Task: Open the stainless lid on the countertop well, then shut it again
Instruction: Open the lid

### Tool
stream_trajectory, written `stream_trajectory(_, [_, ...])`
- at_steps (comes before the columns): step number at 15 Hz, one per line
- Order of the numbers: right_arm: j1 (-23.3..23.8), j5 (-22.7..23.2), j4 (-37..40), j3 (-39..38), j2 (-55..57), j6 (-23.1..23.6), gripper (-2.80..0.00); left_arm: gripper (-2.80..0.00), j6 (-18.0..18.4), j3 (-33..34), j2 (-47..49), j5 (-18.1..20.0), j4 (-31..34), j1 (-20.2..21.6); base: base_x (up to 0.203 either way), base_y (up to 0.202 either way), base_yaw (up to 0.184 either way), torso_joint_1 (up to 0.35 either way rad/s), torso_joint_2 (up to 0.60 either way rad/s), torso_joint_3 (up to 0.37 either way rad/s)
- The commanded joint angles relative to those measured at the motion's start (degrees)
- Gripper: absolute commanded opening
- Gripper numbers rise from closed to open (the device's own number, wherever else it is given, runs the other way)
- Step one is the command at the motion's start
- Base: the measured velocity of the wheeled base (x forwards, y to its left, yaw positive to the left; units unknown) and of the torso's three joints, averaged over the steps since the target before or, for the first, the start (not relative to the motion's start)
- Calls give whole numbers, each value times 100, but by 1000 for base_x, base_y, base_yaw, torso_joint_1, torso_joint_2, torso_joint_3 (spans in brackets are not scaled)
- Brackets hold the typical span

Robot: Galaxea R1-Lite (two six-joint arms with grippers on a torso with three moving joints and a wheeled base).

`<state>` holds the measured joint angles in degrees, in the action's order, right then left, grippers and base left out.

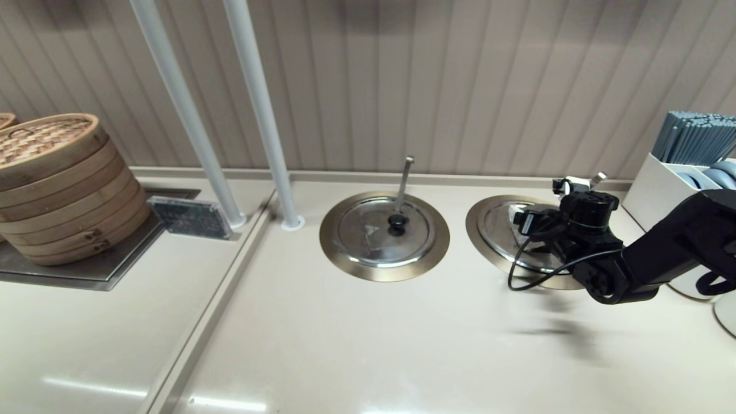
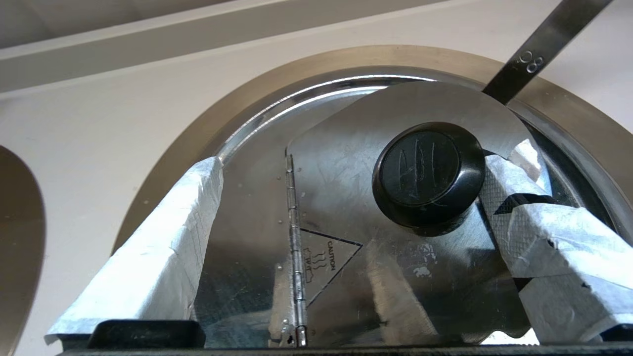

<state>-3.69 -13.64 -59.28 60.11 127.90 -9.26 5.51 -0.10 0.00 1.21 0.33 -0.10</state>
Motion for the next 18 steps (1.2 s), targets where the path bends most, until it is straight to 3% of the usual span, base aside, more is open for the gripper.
stream_trajectory(1, [-80, 2, -22, -36, -153, -32, 0, -280, 3, 1, 0, 2, 2, 1, 0, 0, 0, 0, 0, 0])
stream_trajectory(18, [-944, -101, -22, -202, -327, -190, 0, -280, 3, 1, 0, 2, 2, 1, 0, 0, 0, 0, 0, 0])
